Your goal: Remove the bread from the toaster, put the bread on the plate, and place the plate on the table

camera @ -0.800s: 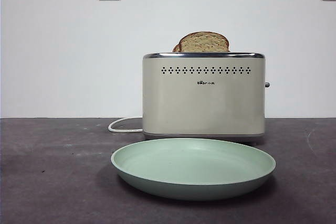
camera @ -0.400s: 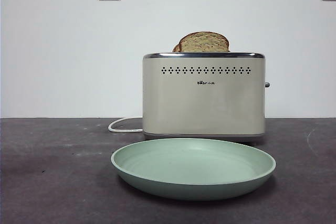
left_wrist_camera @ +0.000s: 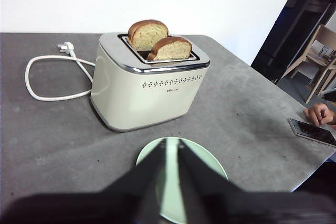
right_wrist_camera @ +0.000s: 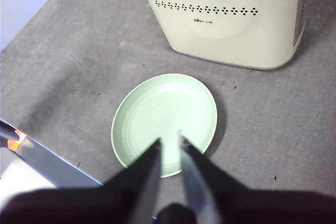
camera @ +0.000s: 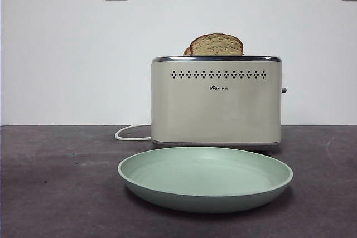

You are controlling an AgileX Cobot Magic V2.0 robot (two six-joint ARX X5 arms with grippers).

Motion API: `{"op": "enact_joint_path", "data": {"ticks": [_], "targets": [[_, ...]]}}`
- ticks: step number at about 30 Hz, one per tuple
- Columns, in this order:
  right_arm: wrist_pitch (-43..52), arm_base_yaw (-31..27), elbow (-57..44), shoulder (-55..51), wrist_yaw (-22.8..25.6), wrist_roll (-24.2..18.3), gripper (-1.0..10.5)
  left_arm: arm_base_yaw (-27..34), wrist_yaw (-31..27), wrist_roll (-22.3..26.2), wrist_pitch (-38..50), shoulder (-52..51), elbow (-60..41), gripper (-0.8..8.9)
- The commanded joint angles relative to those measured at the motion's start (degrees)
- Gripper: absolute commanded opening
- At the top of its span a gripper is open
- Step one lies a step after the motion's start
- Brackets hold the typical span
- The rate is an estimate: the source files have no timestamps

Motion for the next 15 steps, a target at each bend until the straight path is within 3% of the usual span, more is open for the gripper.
{"op": "enact_joint_path", "data": {"ticks": [1, 3, 15], "targets": [[0.13, 0.07, 0.28, -0.09, -0.20, -0.46, 5.3, 0.04, 0.17, 0.63, 0.61, 0.00, 0.09, 5.11], [0.13, 0.07, 0.28, -0.09, -0.22, -0.42, 6.3, -0.07, 0.33, 0.68, 0.61, 0.20, 0.09, 6.18], [0.15, 0.07, 0.28, 0.48, -0.24, -0.46, 6.3, -2.82, 4.74, 0.81, 13.07, 6.73, 0.09, 6.17]]}}
